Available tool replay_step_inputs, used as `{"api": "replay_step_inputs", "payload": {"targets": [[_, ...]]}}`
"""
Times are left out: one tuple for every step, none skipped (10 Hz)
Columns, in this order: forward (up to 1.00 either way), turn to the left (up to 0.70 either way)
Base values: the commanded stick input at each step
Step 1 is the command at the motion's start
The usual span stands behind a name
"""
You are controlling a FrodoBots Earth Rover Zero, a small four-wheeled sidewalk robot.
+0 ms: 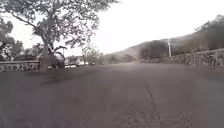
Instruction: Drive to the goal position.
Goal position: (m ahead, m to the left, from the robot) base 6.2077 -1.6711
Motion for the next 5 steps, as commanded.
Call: {"api": "replay_step_inputs", "payload": {"targets": [[0.7,0.0],[0.7,-0.07],[0.7,-0.17],[0.7,-0.27],[0.7,-0.27]]}}
